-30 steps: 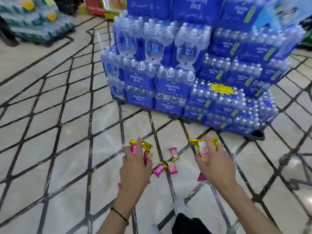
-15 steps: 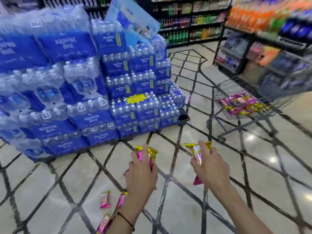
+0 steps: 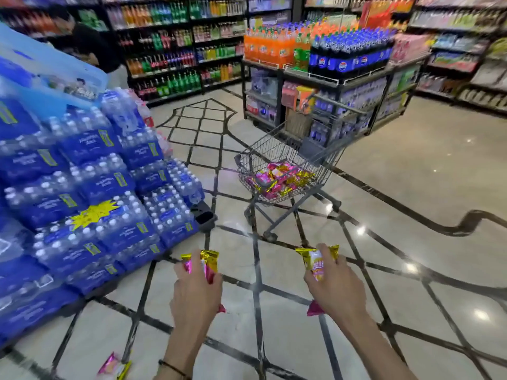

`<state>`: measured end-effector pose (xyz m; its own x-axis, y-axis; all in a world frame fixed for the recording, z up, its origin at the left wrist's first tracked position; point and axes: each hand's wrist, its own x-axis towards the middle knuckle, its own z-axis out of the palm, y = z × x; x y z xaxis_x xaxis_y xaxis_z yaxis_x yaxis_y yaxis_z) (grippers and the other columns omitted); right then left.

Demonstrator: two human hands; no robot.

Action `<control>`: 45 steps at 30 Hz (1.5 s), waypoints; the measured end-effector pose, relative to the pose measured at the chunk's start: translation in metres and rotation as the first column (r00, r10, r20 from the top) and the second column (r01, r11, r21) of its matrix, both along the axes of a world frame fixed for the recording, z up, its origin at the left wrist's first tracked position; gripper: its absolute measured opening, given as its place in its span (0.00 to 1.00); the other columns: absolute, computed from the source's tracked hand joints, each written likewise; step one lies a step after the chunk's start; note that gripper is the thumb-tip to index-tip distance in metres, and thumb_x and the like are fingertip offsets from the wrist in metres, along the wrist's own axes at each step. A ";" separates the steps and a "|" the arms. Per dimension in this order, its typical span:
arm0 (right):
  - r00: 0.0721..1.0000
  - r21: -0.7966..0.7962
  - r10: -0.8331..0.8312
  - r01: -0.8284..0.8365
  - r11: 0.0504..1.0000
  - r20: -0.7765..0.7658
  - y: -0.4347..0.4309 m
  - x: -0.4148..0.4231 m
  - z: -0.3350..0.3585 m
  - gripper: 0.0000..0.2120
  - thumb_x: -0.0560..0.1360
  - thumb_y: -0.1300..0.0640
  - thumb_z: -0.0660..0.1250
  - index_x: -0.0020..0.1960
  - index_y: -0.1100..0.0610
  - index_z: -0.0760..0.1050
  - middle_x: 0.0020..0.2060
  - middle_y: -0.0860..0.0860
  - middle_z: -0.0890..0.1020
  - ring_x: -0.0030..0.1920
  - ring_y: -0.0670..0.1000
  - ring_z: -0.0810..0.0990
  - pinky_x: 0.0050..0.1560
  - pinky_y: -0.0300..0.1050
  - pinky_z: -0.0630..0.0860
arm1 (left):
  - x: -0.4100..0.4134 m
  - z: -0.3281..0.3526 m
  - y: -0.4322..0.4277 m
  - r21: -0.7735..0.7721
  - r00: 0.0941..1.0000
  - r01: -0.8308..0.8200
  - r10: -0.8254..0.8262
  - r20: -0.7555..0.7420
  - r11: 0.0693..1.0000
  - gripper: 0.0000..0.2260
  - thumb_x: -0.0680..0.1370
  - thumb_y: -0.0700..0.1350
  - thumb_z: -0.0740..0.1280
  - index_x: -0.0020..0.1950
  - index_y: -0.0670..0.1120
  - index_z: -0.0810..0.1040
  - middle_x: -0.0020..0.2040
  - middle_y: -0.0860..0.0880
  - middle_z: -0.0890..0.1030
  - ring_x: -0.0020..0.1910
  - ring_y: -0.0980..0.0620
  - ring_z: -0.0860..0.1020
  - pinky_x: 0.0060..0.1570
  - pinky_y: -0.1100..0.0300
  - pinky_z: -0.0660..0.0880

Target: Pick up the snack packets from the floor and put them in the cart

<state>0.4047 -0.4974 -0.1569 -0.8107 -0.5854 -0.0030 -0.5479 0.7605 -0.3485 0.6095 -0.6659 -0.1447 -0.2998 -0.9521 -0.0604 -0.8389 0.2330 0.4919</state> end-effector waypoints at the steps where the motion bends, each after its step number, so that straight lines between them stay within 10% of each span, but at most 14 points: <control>1: 1.000 -0.002 -0.006 0.006 1.000 0.008 -0.002 -0.016 -0.001 0.29 0.75 0.41 0.61 0.73 0.44 0.58 0.53 0.52 0.74 0.45 0.55 0.79 0.36 0.47 0.74 | -0.017 0.002 -0.005 -0.011 1.000 0.010 -0.010 0.002 1.000 0.30 0.79 0.53 0.67 0.79 0.55 0.57 0.66 0.42 0.67 0.56 0.39 0.77 0.46 0.50 0.71; 30: 0.990 -0.004 0.143 -0.143 0.990 0.008 -0.303 -0.508 -0.006 0.28 0.77 0.39 0.60 0.74 0.42 0.57 0.58 0.53 0.74 0.54 0.57 0.79 0.43 0.50 0.75 | -0.554 -0.024 -0.278 -0.081 0.985 0.139 -0.129 0.119 0.987 0.32 0.79 0.57 0.66 0.79 0.58 0.53 0.64 0.44 0.66 0.51 0.41 0.78 0.43 0.46 0.80; 45: 0.842 0.034 0.513 -0.525 0.851 0.166 -0.457 -0.719 -0.042 0.33 0.78 0.38 0.60 0.79 0.45 0.55 0.66 0.54 0.74 0.60 0.56 0.78 0.45 0.51 0.75 | -0.730 -0.054 -0.352 0.123 0.969 -0.200 0.178 0.171 0.972 0.36 0.78 0.55 0.67 0.79 0.60 0.48 0.69 0.42 0.67 0.54 0.41 0.79 0.49 0.44 0.80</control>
